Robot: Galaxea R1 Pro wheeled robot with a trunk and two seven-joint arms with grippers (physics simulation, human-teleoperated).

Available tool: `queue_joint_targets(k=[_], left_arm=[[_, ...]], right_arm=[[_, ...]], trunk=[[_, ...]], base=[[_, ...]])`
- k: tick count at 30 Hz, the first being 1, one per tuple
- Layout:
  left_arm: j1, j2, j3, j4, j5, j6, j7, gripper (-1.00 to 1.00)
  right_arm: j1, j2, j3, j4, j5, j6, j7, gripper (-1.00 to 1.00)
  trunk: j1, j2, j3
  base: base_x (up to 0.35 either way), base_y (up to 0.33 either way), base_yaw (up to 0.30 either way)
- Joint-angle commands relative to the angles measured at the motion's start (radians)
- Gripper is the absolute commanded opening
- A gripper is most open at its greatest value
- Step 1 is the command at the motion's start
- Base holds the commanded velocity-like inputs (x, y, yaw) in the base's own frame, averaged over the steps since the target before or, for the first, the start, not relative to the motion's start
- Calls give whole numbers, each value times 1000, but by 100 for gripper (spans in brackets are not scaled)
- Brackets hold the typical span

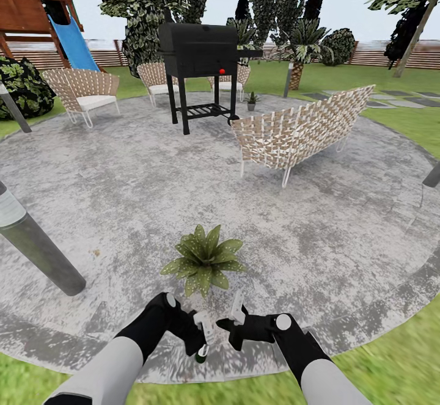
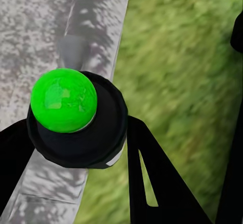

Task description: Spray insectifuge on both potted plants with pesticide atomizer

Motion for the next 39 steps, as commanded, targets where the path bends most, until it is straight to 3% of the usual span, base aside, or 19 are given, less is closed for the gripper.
queue_joint_targets(k=[1,5,7,9,27,32,39], left_arm=[[-1,-2,-1,-2,-1,11,-5,-100],[-4,-3,-1,-2,0,11,-5,-100],[-7,-2,-3,-2,45,10,-5,-100],[-8,-2,-3,-1,53,9,-5,-100],[-8,-10,-1,-1,55,9,-5,-100],[-8,9,-3,2,46,10,-6,-100],[-6,127,1,7,48,10,-6,-100]], right_arm=[[0,2,-8,-1,8,-4,5,-100],[0,2,-8,-1,8,-4,5,-100],[0,2,-8,1,8,-4,5,-100],[0,2,-8,1,8,-4,5,-100],[0,2,-8,1,8,-4,5,-100],[0,2,-8,1,8,-4,5,-100],[0,2,-8,2,8,-4,5,-100]], trunk=[[0,0,-1],[0,0,-1],[0,0,-1],[0,0,-1],[0,0,-1],[0,0,-1],[0,0,-1]], base=[[0,0,0],[0,0,0],[0,0,0],[0,0,0],[0,0,0],[0,0,0],[0,0,0]])
